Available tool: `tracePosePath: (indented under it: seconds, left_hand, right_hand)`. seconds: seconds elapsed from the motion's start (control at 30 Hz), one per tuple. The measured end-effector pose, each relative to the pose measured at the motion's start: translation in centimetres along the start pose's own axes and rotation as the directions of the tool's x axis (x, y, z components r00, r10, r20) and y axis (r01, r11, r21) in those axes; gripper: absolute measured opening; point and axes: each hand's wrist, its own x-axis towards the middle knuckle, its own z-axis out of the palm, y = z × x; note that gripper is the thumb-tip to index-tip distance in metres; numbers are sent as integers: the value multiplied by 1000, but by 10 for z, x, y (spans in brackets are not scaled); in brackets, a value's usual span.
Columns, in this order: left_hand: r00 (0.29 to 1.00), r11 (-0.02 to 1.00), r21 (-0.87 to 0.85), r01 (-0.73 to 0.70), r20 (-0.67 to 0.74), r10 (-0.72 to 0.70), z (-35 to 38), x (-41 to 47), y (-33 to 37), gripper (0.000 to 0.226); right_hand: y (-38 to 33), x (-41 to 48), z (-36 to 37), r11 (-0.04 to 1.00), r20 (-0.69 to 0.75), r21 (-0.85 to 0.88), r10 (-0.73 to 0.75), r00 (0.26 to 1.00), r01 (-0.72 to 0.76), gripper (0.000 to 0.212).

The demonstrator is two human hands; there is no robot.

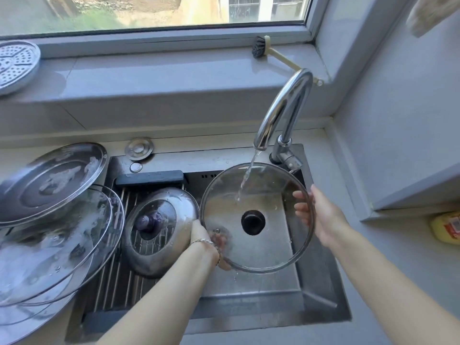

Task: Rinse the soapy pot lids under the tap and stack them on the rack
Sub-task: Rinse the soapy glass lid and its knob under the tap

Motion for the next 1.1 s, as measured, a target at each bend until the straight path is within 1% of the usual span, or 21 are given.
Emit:
tracePosePath:
  seconds: [0.07, 0.13, 0.17, 0.2, 0.27, 0.3, 0.33, 0.4, 0.43, 0.5, 0.53, 0.57, 0.63, 0.7, 0.73, 0.8, 0.87, 0.93, 1.0, 1.07, 1.1]
  left_hand:
    - [972, 971, -42, -235, 16, 236, 4, -7, 3, 42]
    - [924, 918, -128, -376, 17, 382, 8, -13, 12, 54]
    - [886, 879, -190, -438, 71, 457, 8, -15, 17, 59]
    - [839, 842, -220, -493, 138, 527, 8, -17, 21, 58]
    - [730, 775, -193, -601, 262, 631, 5, -27, 31, 53]
    - [675, 750, -149, -644, 350, 649, 3, -32, 37, 53]
    - [608, 713, -81, -696, 463, 645, 1, -38, 44, 51]
    - [496, 601, 93, -794, 670, 552, 1, -53, 56, 39]
    - [477, 534, 181, -826, 730, 489, 2, -61, 60, 32]
    - [526, 462, 325, -825, 740, 419, 5, -70, 69, 22]
    - [561, 431, 386, -815, 713, 421, 6, -68, 74, 25]
    - [599, 430, 428, -795, 668, 442, 6, -66, 78, 31]
    - [702, 536, 456, -710, 517, 490, 4, -59, 86, 41]
    - [782, 645, 446, -621, 399, 478, -2, -45, 89, 46]
    - [819, 697, 434, -571, 367, 442, -5, -38, 87, 47]
    - [885, 818, 372, -440, 337, 323, -9, -24, 76, 49]
    - [914, 923, 251, -291, 358, 191, -7, -9, 57, 52]
    - [921, 972, 164, -168, 378, 95, 0, 3, 36, 52]
    - [926, 990, 127, -57, 378, 4, 6, 13, 17, 55]
    - [932, 989, 143, 19, 355, -69, 9, 19, 4, 61]
    - [937, 982, 188, 31, 337, -94, 9, 19, 1, 64]
  right_hand:
    - [14, 10, -5, 975, 62, 145, 163, 985, -171, 42]
    - [29, 12, -9, 925, 195, 172, 304, 933, -338, 32]
    - [35, 9, -10, 891, 284, 158, 371, 884, -425, 33]
    - [40, 8, -11, 855, 364, 147, 421, 831, -498, 40]
    - [49, 6, -10, 788, 468, 155, 473, 747, -596, 52]
    - [54, 5, -6, 776, 485, 127, 495, 722, -617, 56]
    - [59, 4, 0, 785, 472, 94, 506, 722, -612, 59]
    - [69, 4, 14, 825, 424, 101, 470, 774, -556, 60]
    - [73, 3, 21, 838, 400, 156, 430, 809, -523, 59]
    - [75, 2, 35, 848, 348, 310, 320, 881, -431, 54]
    - [74, 1, 40, 859, 308, 361, 258, 916, -364, 51]
    - [72, 2, 44, 877, 257, 388, 192, 947, -283, 48]
    - [60, 1, 47, 920, 165, 380, 38, 985, -100, 46]
    - [39, -1, 43, 954, 101, 276, -154, 983, 121, 45]
    - [26, -4, 40, 951, 86, 199, -259, 962, 238, 44]
    - [-2, -14, 34, 898, 107, 27, -440, 892, 440, 40]
    - [-29, -28, 34, 804, 193, -163, -543, 817, 572, 36]
    - [-47, -38, 35, 690, 287, -333, -575, 766, 643, 34]
    - [-55, -41, 38, 558, 334, -490, -590, 735, 670, 39]
    - [-59, -37, 41, 491, 337, -592, -569, 750, 639, 41]
    - [-61, -31, 40, 505, 320, -628, -526, 788, 592, 40]
